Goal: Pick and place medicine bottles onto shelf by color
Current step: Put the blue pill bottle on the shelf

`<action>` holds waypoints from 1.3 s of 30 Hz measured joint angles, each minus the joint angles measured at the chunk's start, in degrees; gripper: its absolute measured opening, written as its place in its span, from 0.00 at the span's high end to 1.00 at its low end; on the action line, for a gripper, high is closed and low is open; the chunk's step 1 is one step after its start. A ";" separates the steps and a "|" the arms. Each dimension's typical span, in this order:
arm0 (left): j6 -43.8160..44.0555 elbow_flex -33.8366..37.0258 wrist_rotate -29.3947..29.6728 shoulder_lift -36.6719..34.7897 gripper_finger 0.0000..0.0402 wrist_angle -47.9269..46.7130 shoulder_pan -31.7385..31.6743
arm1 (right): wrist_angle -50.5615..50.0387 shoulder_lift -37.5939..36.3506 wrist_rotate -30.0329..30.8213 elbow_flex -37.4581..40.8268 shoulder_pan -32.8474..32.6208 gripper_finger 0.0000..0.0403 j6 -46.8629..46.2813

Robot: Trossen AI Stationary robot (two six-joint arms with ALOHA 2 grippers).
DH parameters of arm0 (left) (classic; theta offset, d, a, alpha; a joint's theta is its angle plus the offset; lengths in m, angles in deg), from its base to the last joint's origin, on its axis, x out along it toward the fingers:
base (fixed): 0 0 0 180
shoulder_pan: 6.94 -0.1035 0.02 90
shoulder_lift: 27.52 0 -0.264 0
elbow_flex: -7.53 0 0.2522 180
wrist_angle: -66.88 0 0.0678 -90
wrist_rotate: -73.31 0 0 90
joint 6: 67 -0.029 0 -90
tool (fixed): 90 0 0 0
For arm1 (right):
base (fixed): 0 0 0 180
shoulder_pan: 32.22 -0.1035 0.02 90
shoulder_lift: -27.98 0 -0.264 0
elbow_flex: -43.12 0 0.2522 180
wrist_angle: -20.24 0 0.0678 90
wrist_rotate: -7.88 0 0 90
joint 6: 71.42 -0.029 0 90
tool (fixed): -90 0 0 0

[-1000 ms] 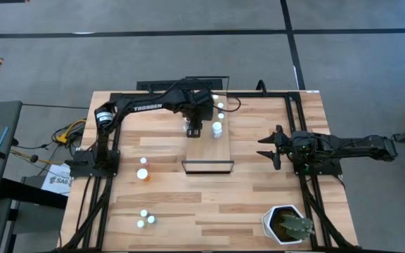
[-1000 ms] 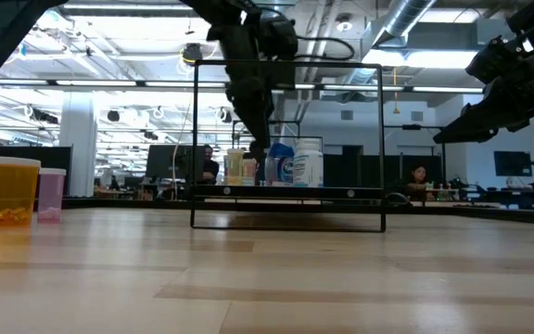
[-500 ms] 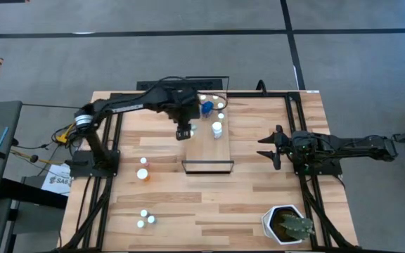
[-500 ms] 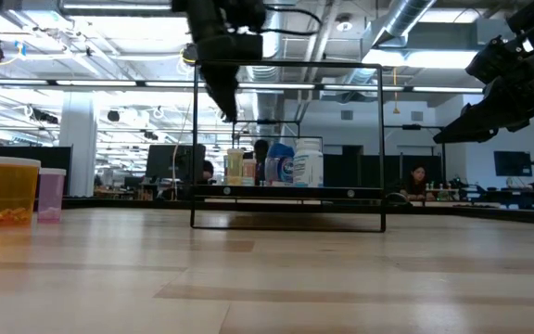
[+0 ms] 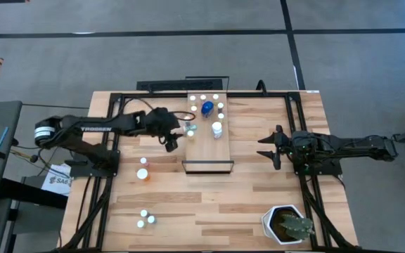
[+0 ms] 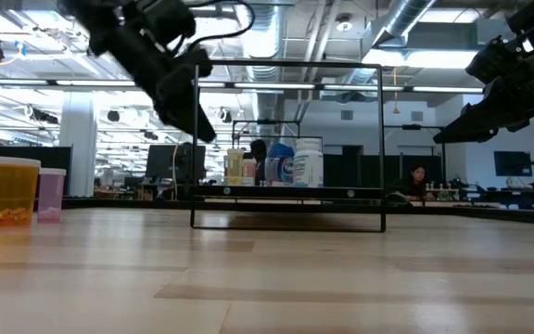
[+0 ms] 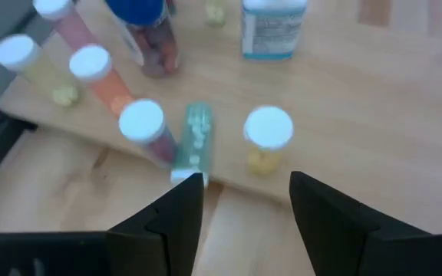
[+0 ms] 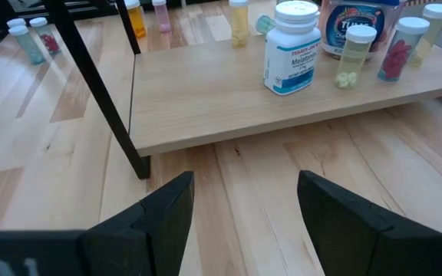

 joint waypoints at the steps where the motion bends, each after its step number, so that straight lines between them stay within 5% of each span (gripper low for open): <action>1: -0.03 2.03 0.37 -0.17 0.54 3.36 0.00 | 0.00 -0.02 0.00 0.00 0.01 0.37 0.00; 18: -2.16 19.24 5.25 -0.02 0.54 32.71 0.02 | 0.00 -0.02 0.00 0.00 -0.01 0.37 0.00; 39: -1.59 19.87 8.68 17.33 0.54 52.43 -0.71 | 0.00 0.00 -0.02 0.00 0.01 0.37 0.00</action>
